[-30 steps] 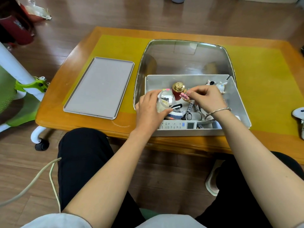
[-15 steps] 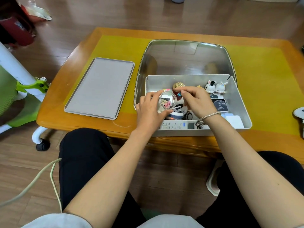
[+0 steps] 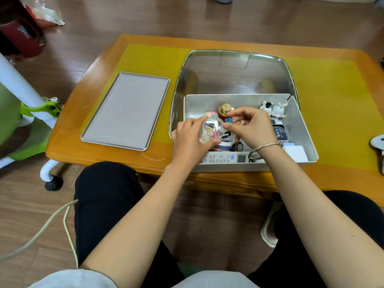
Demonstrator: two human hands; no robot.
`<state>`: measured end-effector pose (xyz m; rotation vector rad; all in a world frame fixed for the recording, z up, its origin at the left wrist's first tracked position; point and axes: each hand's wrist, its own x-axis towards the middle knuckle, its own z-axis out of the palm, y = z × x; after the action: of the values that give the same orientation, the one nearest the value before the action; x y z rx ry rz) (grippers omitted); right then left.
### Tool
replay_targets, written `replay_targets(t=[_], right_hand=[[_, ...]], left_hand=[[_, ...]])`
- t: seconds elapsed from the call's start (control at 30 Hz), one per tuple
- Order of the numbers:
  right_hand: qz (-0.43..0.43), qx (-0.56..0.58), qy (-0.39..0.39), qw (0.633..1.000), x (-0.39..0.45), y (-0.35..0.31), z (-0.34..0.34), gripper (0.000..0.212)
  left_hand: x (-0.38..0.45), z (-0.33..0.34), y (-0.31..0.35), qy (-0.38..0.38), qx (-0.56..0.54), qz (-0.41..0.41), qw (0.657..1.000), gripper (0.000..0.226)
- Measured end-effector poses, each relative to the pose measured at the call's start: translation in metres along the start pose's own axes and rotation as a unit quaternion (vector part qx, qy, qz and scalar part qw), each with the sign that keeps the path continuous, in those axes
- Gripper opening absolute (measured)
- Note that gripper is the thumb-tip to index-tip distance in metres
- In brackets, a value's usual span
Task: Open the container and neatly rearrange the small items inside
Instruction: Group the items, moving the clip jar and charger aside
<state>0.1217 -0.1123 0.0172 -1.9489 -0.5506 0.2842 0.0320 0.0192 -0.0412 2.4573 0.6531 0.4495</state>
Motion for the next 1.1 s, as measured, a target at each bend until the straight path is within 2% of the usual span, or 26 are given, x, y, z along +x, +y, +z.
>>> replay_targets(t=[0.23,0.4,0.47,0.57,0.67,0.8,0.93,1.0,1.1], right_hand=[[0.007,0.004,-0.063,0.998,0.004,-0.011,0.013,0.040],[-0.006,0.084,-0.015,0.996,0.003,-0.006,0.004,0.018],[-0.016,0.045,0.010,0.999,0.003,0.000,-0.005,0.009],[-0.006,-0.052,0.027,0.998,0.006,0.017,-0.023,0.010],[0.021,-0.170,-0.075,0.982,0.003,0.030,-0.039,0.018],[-0.027,-0.312,-0.213,0.926,-0.005,0.034,-0.027,0.028],[-0.040,-0.396,-0.276,0.875,0.001,0.038,-0.005,0.022],[-0.036,-0.399,-0.283,0.871,0.006,0.039,-0.002,0.016],[-0.020,-0.365,-0.214,0.906,0.009,0.042,-0.003,0.021]], left_hand=[[0.000,0.000,0.000,0.003,-0.006,0.008,1.000,0.069],[0.001,0.001,-0.002,0.002,-0.017,0.008,1.000,0.070],[0.000,0.000,-0.001,0.007,-0.041,0.000,0.999,0.071],[-0.002,-0.001,-0.001,0.018,-0.096,-0.020,0.995,0.068],[-0.010,-0.002,-0.001,0.025,-0.117,-0.017,0.993,0.067],[-0.023,-0.004,-0.001,0.031,-0.152,-0.018,0.988,0.070],[-0.031,-0.008,-0.001,0.044,-0.195,-0.022,0.980,0.071],[-0.029,-0.014,-0.005,0.058,-0.212,-0.026,0.975,0.072],[-0.025,-0.024,-0.013,0.069,-0.236,-0.029,0.969,0.073]])
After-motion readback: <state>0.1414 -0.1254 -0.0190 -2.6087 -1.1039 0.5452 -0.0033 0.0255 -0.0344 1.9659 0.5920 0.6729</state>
